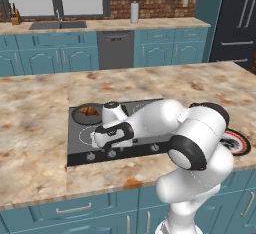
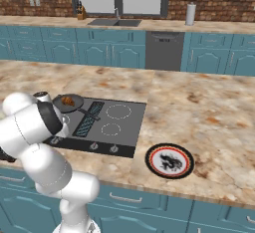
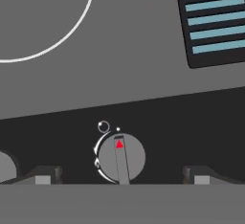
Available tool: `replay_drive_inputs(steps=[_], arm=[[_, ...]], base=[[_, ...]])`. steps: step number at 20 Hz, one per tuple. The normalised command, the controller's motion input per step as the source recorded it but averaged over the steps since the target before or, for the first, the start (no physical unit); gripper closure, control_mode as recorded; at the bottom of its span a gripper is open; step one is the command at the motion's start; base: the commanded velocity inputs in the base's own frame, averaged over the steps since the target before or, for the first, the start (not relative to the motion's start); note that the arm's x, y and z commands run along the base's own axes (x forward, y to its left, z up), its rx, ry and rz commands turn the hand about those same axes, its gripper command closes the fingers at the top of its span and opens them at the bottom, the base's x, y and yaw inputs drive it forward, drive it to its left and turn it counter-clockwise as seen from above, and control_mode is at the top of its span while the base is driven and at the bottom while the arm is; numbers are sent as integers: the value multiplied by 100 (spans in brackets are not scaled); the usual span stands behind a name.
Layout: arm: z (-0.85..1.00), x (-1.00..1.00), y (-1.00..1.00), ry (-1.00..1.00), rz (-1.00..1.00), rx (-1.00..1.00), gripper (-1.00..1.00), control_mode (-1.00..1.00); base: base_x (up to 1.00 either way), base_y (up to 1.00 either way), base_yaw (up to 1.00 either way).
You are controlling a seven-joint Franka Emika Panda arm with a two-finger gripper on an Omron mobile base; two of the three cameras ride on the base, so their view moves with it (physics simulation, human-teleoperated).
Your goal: Pick the croissant and place it on the pan. Then turn on the stove to warm the croissant.
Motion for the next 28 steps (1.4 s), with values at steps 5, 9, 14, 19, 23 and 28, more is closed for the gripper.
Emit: replay_drive_inputs(steps=[5,9,14,19,23,28], arm=[[-10,0,0,0,0,0,-100,-100],[-16,0,0,0,0,0,-100,-100],[-14,0,0,1,0,0,-100,-100],[-16,2,0,2,0,0,-100,-100],[-18,4,0,4,0,0,-100,-100],[-19,3,0,5,0,0,100,-100]], base=[[0,0,0],[0,0,0],[0,0,0],[0,0,0],[0,0,0],[0,0,0]])
